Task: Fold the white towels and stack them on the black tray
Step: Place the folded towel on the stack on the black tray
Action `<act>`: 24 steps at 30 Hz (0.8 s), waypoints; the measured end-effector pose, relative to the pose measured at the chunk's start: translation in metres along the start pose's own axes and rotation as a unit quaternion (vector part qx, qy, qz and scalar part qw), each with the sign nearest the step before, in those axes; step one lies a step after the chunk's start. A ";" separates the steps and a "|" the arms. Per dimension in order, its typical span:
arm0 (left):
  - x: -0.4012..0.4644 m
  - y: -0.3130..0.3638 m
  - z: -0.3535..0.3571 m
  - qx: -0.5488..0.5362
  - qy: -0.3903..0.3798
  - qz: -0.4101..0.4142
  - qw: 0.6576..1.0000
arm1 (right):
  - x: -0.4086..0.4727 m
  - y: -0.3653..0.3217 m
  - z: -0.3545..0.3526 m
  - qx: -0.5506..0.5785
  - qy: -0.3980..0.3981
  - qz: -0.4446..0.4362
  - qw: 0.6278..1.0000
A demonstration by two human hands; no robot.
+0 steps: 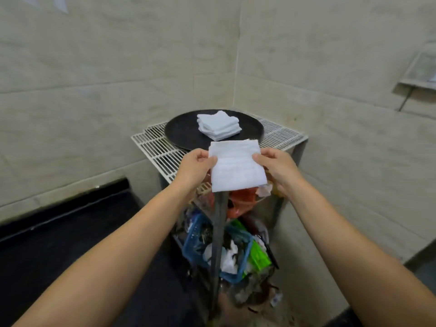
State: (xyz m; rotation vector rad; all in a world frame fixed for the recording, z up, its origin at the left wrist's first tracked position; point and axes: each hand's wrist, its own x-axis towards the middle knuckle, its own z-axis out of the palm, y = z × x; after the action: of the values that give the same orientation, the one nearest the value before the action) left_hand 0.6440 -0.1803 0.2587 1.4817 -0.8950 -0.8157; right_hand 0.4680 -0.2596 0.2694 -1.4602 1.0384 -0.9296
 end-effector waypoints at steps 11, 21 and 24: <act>0.222 0.044 0.022 0.044 0.178 -0.017 0.983 | 0.276 -0.051 0.029 -0.068 -0.109 -0.093 0.987; 0.257 0.001 0.022 0.129 0.241 -0.077 0.959 | 0.345 0.000 0.051 -0.163 -0.210 -0.092 0.960; 0.250 0.001 0.021 0.140 0.247 -0.075 0.956 | 0.346 -0.001 0.051 -0.189 -0.191 -0.108 0.957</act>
State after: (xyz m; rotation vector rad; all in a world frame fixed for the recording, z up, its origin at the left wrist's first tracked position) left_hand 0.7414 -0.4113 0.2577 1.9094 -0.5354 -0.3960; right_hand 0.6256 -0.5713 0.2688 -2.0121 0.8041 -0.5750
